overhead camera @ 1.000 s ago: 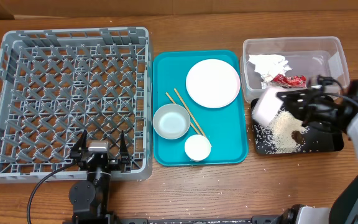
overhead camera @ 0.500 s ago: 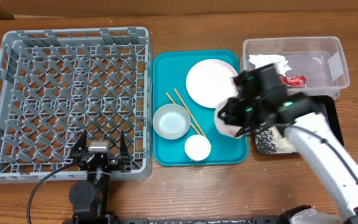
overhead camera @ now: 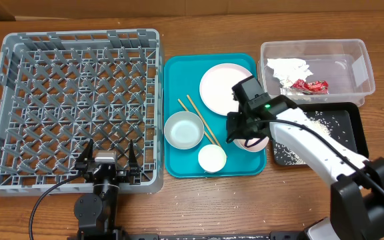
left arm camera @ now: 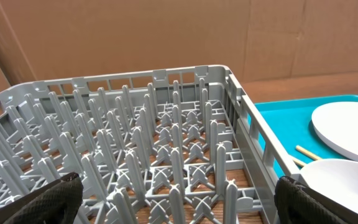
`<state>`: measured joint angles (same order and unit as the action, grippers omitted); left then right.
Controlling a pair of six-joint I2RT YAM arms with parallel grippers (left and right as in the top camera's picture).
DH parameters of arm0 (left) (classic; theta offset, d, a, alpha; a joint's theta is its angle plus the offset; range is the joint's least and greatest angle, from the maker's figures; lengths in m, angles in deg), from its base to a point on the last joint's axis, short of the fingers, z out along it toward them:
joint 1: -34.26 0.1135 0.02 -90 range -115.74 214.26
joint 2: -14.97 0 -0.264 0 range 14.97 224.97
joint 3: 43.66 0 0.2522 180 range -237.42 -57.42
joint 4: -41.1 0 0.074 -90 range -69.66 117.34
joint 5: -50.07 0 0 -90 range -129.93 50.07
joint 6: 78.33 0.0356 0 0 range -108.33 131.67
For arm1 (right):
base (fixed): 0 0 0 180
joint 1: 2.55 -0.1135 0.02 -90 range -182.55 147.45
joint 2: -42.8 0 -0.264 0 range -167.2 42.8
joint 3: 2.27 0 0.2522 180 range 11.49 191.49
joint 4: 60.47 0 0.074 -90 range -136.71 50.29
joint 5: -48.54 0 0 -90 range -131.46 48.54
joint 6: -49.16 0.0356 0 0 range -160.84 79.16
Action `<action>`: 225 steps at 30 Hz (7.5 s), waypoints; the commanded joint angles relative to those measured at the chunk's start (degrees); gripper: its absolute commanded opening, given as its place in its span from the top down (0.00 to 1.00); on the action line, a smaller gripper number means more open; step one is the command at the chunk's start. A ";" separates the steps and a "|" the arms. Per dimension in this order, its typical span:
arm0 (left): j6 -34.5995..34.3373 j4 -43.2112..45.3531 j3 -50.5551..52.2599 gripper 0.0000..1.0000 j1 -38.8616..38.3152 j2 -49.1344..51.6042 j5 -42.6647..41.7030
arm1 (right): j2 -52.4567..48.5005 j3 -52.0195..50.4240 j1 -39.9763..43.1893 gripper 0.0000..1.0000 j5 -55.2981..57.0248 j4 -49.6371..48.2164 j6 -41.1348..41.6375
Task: Sort waste into correct bins and load items into the dishwasher
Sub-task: 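Set the emptied bowl back on the teal tray and release, then grasp the white paper cup with the right gripper and lift, then pass the paper cup from the right gripper to the left gripper, then carry the cup over the dish rack with the left gripper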
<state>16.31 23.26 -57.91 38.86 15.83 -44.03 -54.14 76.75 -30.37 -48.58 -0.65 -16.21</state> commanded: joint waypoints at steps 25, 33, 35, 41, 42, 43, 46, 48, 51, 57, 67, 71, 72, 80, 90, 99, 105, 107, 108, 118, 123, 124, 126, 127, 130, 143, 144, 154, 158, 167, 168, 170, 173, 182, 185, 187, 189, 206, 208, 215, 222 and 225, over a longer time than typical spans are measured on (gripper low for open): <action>-0.35 -0.04 0.22 0.00 0.22 -0.59 -0.22 | -1.05 21.33 -2.14 0.50 -10.16 19.50 -1.88; -0.35 -0.04 0.22 0.00 0.22 -0.61 -0.22 | -1.07 17.38 -4.76 0.50 -11.32 25.97 2.21; -0.35 -0.04 0.22 0.00 0.22 -0.61 -0.22 | -1.07 15.78 -5.73 0.50 -9.73 25.14 4.20; -0.35 -0.04 0.22 0.00 0.22 -0.61 -0.22 | -1.14 9.90 -8.04 0.49 -5.09 20.55 8.96; -0.37 -0.04 0.22 0.00 0.22 -0.61 -0.22 | -1.14 9.03 -8.13 0.49 -4.50 19.85 9.73; -0.37 -0.04 0.22 0.00 0.22 -0.61 -0.22 | -1.14 7.39 -8.17 0.50 -3.17 18.64 11.23; -0.37 -0.04 0.22 0.00 0.22 -0.59 -0.22 | -1.14 5.11 -8.17 0.53 -1.68 16.85 11.67; -0.35 -0.04 0.22 0.00 0.22 -0.61 -0.22 | -1.14 3.80 -8.17 0.61 -1.73 15.85 11.67; -0.35 -0.04 0.22 0.00 0.22 -0.61 -0.22 | -1.14 3.26 -8.17 0.79 -1.75 15.67 11.67; -0.35 -0.04 0.22 0.00 0.22 -0.61 -0.22 | -1.05 3.74 -8.15 0.96 -5.33 15.54 12.07; -0.37 -0.04 0.22 0.00 0.22 -0.61 -0.22 | 8.68 10.34 -3.34 0.96 -10.64 20.11 7.96; -0.35 -0.04 0.22 0.00 0.22 -0.61 -0.22 | 13.86 10.34 0.96 0.96 -16.33 20.09 2.95; -0.37 -0.04 0.22 0.00 0.22 -0.61 -0.22 | 14.75 10.34 1.79 0.96 -17.62 20.48 1.81; -0.35 0.13 0.22 0.00 0.22 -0.61 -0.26 | 16.04 10.23 2.78 0.96 -24.02 21.68 -0.92; -61.81 5.57 0.22 0.00 0.24 -0.61 -10.84 | 16.02 10.23 2.84 0.96 -27.52 12.39 -0.61; -112.87 1.33 0.17 0.00 0.26 -0.39 -16.24 | 15.78 10.10 2.84 0.96 -28.46 3.98 0.17; -112.87 1.33 0.17 0.00 0.26 -0.39 -16.48 | 15.15 10.03 2.84 0.96 -30.60 2.67 0.61; -112.80 3.08 0.17 0.00 0.26 -0.39 -18.93 | 14.95 10.03 2.82 0.96 -31.17 2.03 0.61; -110.38 4.92 0.17 0.00 0.26 -0.39 -19.08 | 14.95 10.03 2.84 0.96 -31.85 1.42 0.63; -101.02 15.43 -0.63 0.00 0.31 6.08 -30.49 | 14.95 10.03 2.82 0.96 -40.63 -8.22 3.19; -94.07 18.51 -6.78 0.00 0.31 16.76 -35.91 | 14.95 10.03 3.39 0.96 -40.79 -8.31 3.96; -91.65 18.14 -9.11 0.00 0.31 19.30 -36.74 | 14.95 10.03 3.76 0.96 -41.05 -8.26 3.96; -85.88 17.07 -15.34 0.00 0.31 26.03 -39.50 | 14.95 10.03 4.79 0.96 -41.81 -8.26 3.93; -83.30 16.15 -19.02 0.00 0.31 30.03 -41.27 | 14.95 10.03 5.62 0.96 -42.45 -8.26 3.91; -77.99 13.99 -28.79 0.00 0.31 40.74 -47.41 | 14.95 10.03 8.17 0.96 -44.48 -7.91 3.89; -77.70 13.20 -51.08 0.00 -2.99 73.09 -77.66 | 14.38 10.01 15.15 0.96 -53.09 -7.23 0.90; -79.01 12.87 -51.08 0.00 -3.87 74.27 -78.31 | 13.97 10.01 14.64 0.96 -53.20 -7.19 0.81; -84.00 12.92 -51.08 0.00 -12.04 78.53 -80.13 | 7.43 9.70 10.40 0.96 -57.13 -7.91 0.76; -83.78 12.98 -51.08 0.00 -11.98 78.53 -79.76 | 7.19 9.70 9.18 0.96 -58.05 -7.65 0.48; -83.73 13.35 -51.08 0.00 -10.21 78.53 -79.54 | 7.19 9.68 8.85 0.96 -60.08 -3.28 -3.13; -83.73 13.33 -51.08 0.00 -10.19 78.53 -79.54 | 7.17 9.68 8.85 0.96 -60.02 -3.04 -3.61; -83.73 13.33 -51.08 0.05 -10.21 78.53 -79.56 | 7.17 9.29 8.85 0.96 -59.60 -3.19 -3.72; -83.73 13.33 -51.08 0.18 -10.25 78.53 -79.78 | 7.17 8.15 8.85 0.96 -59.41 -4.09 -3.67; -83.71 13.33 -51.08 0.71 -10.27 78.53 -79.97 | 7.13 7.50 8.98 0.96 -58.49 -4.68 -3.41; -83.12 13.35 -51.08 0.72 -10.27 78.53 -79.97 | 7.13 7.50 9.05 0.87 -58.34 -4.90 -3.43; -82.01 13.35 -51.08 0.72 -10.27 78.53 -80.00 | 7.13 7.50 9.35 0.69 -58.34 -4.90 -3.43; -81.26 13.46 -51.08 0.72 -10.25 78.53 -80.08 | 7.13 7.50 9.99 0.50 -58.38 -4.90 -3.43; -104.32 60.00 -51.78 0.87 7.26 78.49 -82.25 | 7.26 7.56 20.74 0.17 -40.19 10.27 -11.45; -104.32 60.04 -52.02 0.87 9.73 78.47 -81.24 | 7.26 7.56 20.70 0.16 -37.33 11.58 -11.45; -102.47 57.51 -56.15 0.87 15.19 78.53 -77.90 | 7.26 7.56 20.70 0.15 -33.11 13.25 -11.43; -89.85 38.42 -63.80 0.88 17.27 78.53 -74.77 | 7.26 7.56 20.70 0.13 -32.33 13.49 -11.63; -83.52 28.83 -68.02 0.89 17.25 78.53 -72.39 | 7.26 7.56 20.70 0.13 -32.33 13.70 -11.65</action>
<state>-76.38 56.27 -121.19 56.01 94.65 -119.96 -47.39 84.29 -9.51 -81.56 13.03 -27.34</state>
